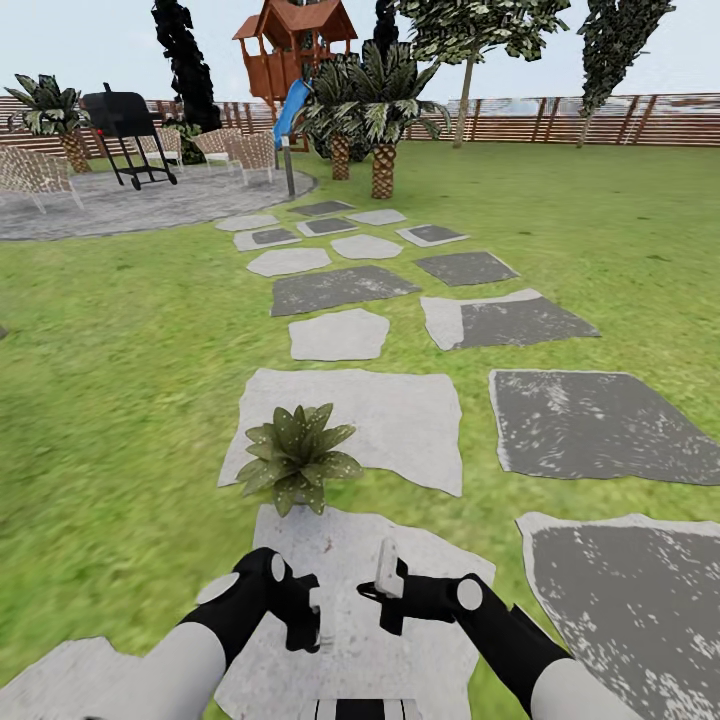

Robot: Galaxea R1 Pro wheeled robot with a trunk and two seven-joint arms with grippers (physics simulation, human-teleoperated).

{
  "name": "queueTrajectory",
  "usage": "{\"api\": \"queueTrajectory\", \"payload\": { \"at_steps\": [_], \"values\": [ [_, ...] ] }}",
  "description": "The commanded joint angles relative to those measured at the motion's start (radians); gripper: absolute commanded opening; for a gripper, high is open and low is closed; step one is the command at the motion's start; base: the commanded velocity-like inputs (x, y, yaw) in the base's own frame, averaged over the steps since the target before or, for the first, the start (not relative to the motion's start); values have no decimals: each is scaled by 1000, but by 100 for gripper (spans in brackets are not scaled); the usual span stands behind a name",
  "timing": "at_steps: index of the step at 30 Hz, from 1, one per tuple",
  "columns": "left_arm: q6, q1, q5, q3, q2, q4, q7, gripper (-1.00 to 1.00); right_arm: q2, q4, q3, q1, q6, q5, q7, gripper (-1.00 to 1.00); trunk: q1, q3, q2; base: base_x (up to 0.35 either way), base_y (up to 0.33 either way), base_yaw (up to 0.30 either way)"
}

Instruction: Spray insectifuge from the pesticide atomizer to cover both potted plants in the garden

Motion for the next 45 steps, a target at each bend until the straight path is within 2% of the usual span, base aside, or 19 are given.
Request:
{"api": "queueTrajectory", "payload": {
  "at_steps": [1,5,10,15,16,19,30,34,42,45],
  "values": [
    [4,0,-2,-1,-1,-2,-3,-100,-1,-2,2,0,-6,9,-3,-100,0,-1,0,0,0,0],
    [2,0,10,7,2,0,-3,-100,0,-2,1,0,-6,9,-3,-100,0,-1,0,0,0,0],
    [-64,0,107,9,10,13,-5,-100,0,-4,1,0,-6,9,-3,-100,0,-1,0,0,0,0],
    [-77,0,138,12,11,15,-5,-100,0,-4,1,0,-6,9,-4,-100,0,-1,0,0,0,0],
    [-79,1,159,11,12,15,-6,-100,0,-4,1,0,-6,9,-4,-100,0,-1,0,0,0,0],
    [-81,1,185,9,10,15,-7,-100,0,-4,1,0,-6,9,-4,-100,0,-1,0,0,0,0],
    [-83,1,195,10,7,2,-5,-100,0,-4,1,0,-6,12,-4,-100,0,-1,0,0,0,0],
    [-114,1,195,11,4,2,2,-100,0,-4,1,0,-6,12,-4,-100,0,-1,0,0,0,0],
    [-120,1,197,11,0,3,4,-100,0,-4,1,0,-6,12,-4,-100,0,-1,0,0,0,0],
    [-122,1,226,10,1,3,4,-100,0,-4,1,0,-6,12,-4,-100,0,-1,0,0,0,0]
  ]
}}
